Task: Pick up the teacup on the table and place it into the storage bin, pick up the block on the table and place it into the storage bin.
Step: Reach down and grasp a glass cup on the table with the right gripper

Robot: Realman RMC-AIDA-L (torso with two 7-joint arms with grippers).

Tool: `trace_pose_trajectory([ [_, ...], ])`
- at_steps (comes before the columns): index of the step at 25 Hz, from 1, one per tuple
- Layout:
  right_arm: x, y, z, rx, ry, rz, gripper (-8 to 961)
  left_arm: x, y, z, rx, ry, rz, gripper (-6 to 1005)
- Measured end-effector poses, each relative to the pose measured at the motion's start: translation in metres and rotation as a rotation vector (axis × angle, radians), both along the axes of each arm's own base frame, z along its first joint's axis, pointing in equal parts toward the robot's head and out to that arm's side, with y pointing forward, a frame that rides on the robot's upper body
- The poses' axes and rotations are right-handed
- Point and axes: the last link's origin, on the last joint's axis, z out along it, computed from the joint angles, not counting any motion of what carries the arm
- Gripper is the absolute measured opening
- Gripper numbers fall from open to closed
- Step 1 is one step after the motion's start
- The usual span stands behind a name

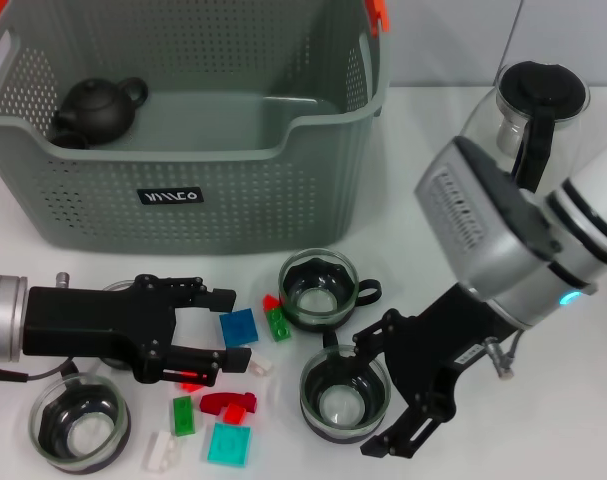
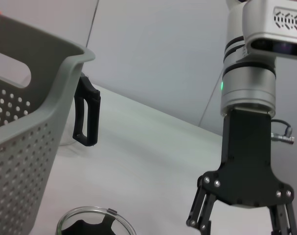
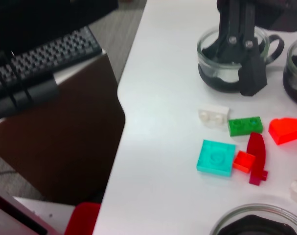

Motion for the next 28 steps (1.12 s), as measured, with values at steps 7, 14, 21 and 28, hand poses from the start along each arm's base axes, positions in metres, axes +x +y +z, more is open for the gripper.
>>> trace_pose_trajectory([
  [7, -0.01, 0.0, -0.013, -0.001, -0.061, 0.047, 913, 0.0, 0.001, 0.0, 0.004, 0.0, -0.003, 825],
  [14, -0.02, -0.003, -0.026, 0.007, -0.127, 0.108, 913, -0.002, 0.0, 0.0, 0.012, 0.006, 0.004, 825],
  [21, -0.027, -0.009, -0.04, 0.024, -0.182, 0.177, 913, -0.003, 0.0, 0.001, 0.015, 0.009, 0.003, 825],
  [28, -0.028, -0.011, -0.043, 0.026, -0.191, 0.189, 912, -0.003, 0.0, 0.001, 0.015, 0.009, 0.002, 825],
])
